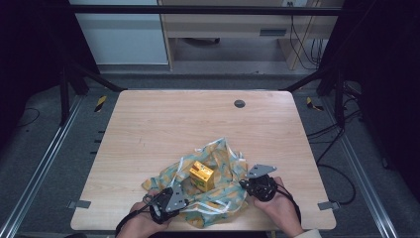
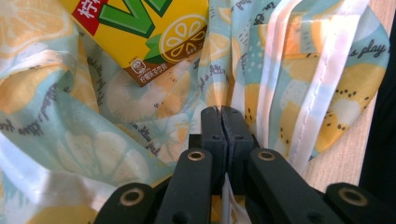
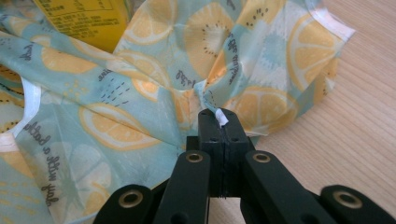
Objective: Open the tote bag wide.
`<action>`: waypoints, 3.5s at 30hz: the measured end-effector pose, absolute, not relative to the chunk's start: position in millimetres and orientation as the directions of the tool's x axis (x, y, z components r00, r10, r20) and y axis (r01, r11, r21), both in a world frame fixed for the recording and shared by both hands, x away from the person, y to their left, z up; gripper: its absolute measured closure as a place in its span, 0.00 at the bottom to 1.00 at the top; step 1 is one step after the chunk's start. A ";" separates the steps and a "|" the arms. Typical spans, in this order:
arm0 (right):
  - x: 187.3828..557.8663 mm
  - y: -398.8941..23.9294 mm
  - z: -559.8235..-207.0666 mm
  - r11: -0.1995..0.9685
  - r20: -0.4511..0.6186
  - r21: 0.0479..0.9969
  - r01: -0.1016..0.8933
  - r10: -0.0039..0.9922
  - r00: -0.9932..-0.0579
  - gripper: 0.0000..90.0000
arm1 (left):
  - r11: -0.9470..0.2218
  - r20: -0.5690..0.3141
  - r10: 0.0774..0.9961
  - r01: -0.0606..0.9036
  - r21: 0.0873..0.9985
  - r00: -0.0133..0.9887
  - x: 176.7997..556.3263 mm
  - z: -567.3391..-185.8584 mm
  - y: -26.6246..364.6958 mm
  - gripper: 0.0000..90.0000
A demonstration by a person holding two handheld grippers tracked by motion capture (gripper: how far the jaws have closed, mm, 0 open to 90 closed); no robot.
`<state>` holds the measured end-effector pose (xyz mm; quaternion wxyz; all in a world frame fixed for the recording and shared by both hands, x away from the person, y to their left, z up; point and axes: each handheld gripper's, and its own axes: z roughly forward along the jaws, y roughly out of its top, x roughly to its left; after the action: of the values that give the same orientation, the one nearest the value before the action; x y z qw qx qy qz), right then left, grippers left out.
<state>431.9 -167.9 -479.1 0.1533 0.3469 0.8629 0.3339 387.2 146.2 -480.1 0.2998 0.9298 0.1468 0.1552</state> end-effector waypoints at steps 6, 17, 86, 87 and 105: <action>432.6 -169.2 -479.3 0.537 -0.040 0.682 0.496 0.705 -0.708 1.00 | -0.775 0.203 0.372 0.182 0.606 0.906 386.6 -479.5 146.3 0.99; 415.6 -174.1 -459.0 0.494 -0.039 0.746 0.447 0.702 -0.711 0.53 | -0.600 0.188 0.519 0.199 0.775 0.834 383.0 -442.7 169.8 0.63; 456.8 -187.5 -433.4 0.342 -0.106 0.864 0.371 0.842 -0.529 0.18 | -0.479 0.134 0.707 0.331 0.813 0.694 427.3 -442.3 188.2 0.27; 455.8 -187.6 -431.7 0.339 -0.104 0.865 0.370 0.842 -0.529 0.17 | -0.476 0.135 0.710 0.330 0.815 0.691 427.0 -440.3 189.2 0.26; 469.1 -234.5 -406.5 0.245 -0.057 0.895 0.372 0.891 -0.449 0.08 | -0.356 0.109 0.830 0.370 0.858 0.547 455.2 -401.9 255.0 0.14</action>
<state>469.1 -234.5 -406.5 0.2972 0.4324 0.7307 0.4368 455.2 255.0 -401.9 0.4149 0.7754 0.3869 0.2771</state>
